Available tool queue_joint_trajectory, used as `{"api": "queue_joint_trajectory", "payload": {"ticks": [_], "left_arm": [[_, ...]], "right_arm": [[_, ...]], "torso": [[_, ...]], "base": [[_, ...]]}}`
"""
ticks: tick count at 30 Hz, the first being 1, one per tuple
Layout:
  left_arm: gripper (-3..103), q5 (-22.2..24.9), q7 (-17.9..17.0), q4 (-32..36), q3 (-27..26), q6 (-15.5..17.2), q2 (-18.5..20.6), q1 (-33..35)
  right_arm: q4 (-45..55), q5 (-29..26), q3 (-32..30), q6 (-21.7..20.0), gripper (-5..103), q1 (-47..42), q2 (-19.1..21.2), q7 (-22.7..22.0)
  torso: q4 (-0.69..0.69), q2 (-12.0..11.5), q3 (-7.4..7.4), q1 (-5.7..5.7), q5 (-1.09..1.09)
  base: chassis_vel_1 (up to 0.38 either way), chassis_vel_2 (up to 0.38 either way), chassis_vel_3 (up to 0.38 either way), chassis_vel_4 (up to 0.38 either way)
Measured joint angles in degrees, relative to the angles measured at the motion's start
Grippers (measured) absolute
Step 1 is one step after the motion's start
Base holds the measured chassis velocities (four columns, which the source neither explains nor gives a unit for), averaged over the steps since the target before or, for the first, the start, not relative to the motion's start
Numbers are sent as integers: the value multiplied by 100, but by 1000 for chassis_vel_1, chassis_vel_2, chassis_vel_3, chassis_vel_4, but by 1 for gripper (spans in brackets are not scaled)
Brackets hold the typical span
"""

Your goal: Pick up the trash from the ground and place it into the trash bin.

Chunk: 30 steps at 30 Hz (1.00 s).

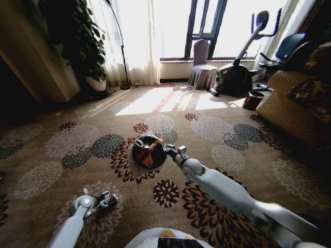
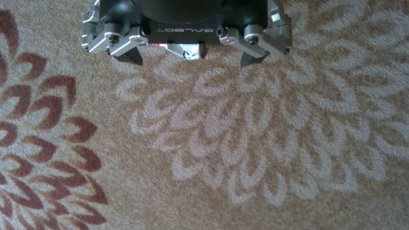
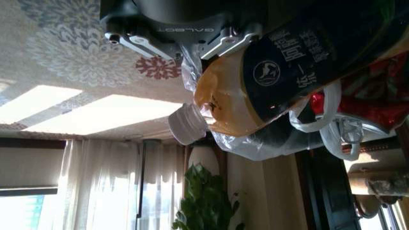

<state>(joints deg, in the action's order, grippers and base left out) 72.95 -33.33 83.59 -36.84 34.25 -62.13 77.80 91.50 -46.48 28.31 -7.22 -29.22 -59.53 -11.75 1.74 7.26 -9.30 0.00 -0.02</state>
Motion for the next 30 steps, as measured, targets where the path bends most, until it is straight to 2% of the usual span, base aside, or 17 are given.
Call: {"api": "queue_joint_trajectory", "payload": {"ticks": [5,7,10,12,14,16,17,20,25,26,28,29,30], "left_arm": [[100,-6,-21,-11,95,30,-88,-5],[100,-20,-44,-8,179,67,-156,-12],[103,-25,-46,-8,205,73,-178,-17],[94,-95,-2,-103,239,70,-220,-49],[94,-139,34,-162,246,56,-233,-65],[86,-199,93,-259,252,34,-250,-80],[86,-199,93,-259,252,34,-250,-80],[70,-276,185,-342,247,-13,-253,-77],[59,-304,246,-366,231,-37,-253,-71],[52,-314,266,-364,222,-52,-254,-66],[52,-317,274,-357,216,-59,-254,-58],[45,-317,289,-341,203,-66,-248,-45],[45,-317,293,-335,197,-69,-243,-39]], "right_arm": [[0,-1,0,5,0,-6,20,1],[0,-1,3,5,0,-8,59,-5],[0,-2,4,4,0,-8,69,-10],[4,-9,3,5,0,-7,69,-21],[7,-12,3,5,0,-7,68,-25],[10,-12,4,5,0,-7,69,-26],[10,-12,4,5,0,-7,69,-26],[11,-14,5,6,0,-6,69,-25],[6,-16,5,6,0,5,66,-25],[2,-18,5,6,0,11,59,-24],[-1,-20,5,6,0,16,52,-22],[-5,-23,6,7,0,28,39,-22],[-7,-25,7,7,0,32,34,-21]], "torso": [[-1,0,1,0,1],[-9,0,1,0,5],[-11,1,1,0,4],[-9,1,1,0,3],[-5,0,1,0,2],[0,0,1,0,0],[0,0,1,0,0],[-6,1,1,0,3],[-7,1,1,0,3],[-6,1,1,0,3],[-5,1,1,0,3],[-4,1,1,0,2],[-4,1,1,0,2]], "base": [[46,75,-37,-47],[-6,-43,11,18],[-56,-86,18,19],[0,0,0,0],[0,0,0,0],[0,0,0,0],[0,0,0,0],[0,0,0,0],[0,0,0,0],[0,0,0,0],[0,0,0,0],[0,0,0,0],[0,0,0,0]]}}
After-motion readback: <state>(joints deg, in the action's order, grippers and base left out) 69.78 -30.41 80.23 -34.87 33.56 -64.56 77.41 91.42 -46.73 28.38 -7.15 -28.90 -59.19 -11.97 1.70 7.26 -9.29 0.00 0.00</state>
